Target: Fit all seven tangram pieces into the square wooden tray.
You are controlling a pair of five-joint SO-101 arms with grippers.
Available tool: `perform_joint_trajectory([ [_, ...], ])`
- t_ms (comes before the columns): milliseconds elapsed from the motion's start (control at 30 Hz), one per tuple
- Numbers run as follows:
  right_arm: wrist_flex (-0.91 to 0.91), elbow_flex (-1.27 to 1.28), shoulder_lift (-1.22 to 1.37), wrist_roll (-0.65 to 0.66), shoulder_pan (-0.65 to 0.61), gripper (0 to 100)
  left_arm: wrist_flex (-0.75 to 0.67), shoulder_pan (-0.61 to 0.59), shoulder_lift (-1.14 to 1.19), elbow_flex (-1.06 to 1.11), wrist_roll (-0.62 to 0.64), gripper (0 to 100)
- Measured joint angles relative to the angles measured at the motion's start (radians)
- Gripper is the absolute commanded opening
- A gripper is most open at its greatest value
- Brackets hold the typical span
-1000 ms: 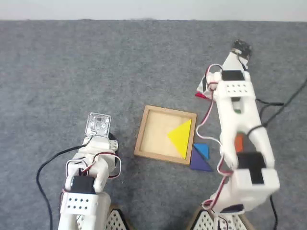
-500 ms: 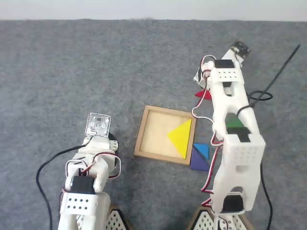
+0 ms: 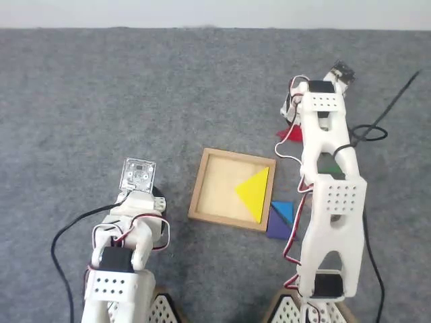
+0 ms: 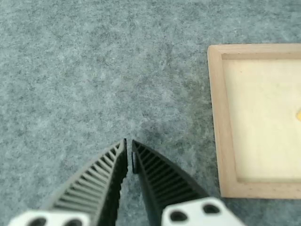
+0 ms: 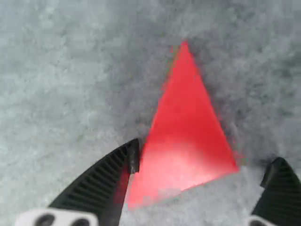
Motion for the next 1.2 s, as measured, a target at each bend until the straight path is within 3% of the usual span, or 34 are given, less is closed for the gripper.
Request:
perform_joint_trajectory([
  [133,0.049,-0.005,0.005,0.000,0.006,21.9,0.000,0.000,0.000,0.000,0.000,2],
  [433,0.199,-0.023,0.000,0.028,0.020,20.4,0.000,0.000,0.000,0.000,0.000,2],
  [767,0.468,-0.020,0.003,0.315,0.063,20.4,0.000,0.000,0.000,0.000,0.000,2],
  [900,0.479,-0.020,-0.069,0.474,0.112,20.9,0.000,0.000,0.000,0.000,0.000,2],
  [1100,0.402,-0.020,-0.181,0.766,0.081,21.0,0.000,0.000,0.000,0.000,0.000,2],
  [1200,0.350,-0.020,-0.181,0.922,0.055,26.6,0.000,0.000,0.000,0.000,0.000,2],
])
